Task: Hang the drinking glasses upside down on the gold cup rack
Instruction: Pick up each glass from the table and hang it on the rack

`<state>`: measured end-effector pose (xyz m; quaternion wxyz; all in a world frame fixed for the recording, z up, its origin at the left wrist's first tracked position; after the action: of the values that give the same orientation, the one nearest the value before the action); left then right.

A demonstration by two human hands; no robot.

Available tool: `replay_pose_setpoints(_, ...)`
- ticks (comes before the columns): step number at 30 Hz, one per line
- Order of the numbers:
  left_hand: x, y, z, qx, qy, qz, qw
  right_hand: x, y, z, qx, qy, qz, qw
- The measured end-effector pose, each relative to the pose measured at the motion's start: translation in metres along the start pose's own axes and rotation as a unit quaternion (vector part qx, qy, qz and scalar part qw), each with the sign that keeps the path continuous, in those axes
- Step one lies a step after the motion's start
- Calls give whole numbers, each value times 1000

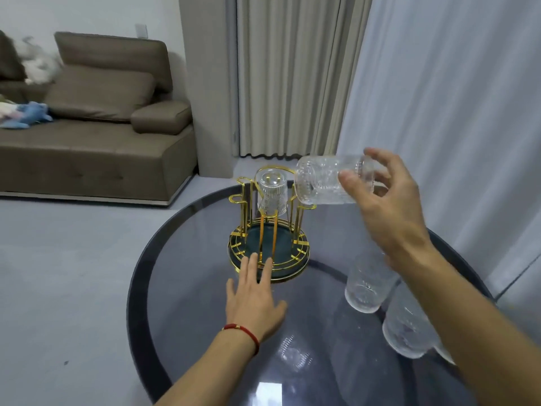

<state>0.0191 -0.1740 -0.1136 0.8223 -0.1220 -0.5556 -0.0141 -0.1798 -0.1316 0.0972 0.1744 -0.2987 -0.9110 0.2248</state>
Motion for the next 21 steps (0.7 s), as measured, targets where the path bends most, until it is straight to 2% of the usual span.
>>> replay_pose_setpoints(5, -2, -2, -3, -1, -6, 4, 1000, -72, -57, -49, 33, -11, -29, 999)
replay_pose_setpoints(11, -2, 1, -2, -17, -17, 19, 1000, -163, -73, -65, 85, 101, -114, 985)
replay_pose_setpoints(21, -6, 1, -5, -36, -12, 20, 999, -217, -75, -48, 153, 250, -176, 940)
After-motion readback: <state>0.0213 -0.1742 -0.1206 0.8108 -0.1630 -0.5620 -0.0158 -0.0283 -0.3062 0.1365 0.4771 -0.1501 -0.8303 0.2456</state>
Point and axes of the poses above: each hand's wrist, its own y-axis away from the middle knuckle, its own x-axis out of the back of the hand, z = x × y, the point moved 7 cm from there along -y, towards the middle knuckle, and after that the axes turned 9 degrees about z, right-handed, at the moved point
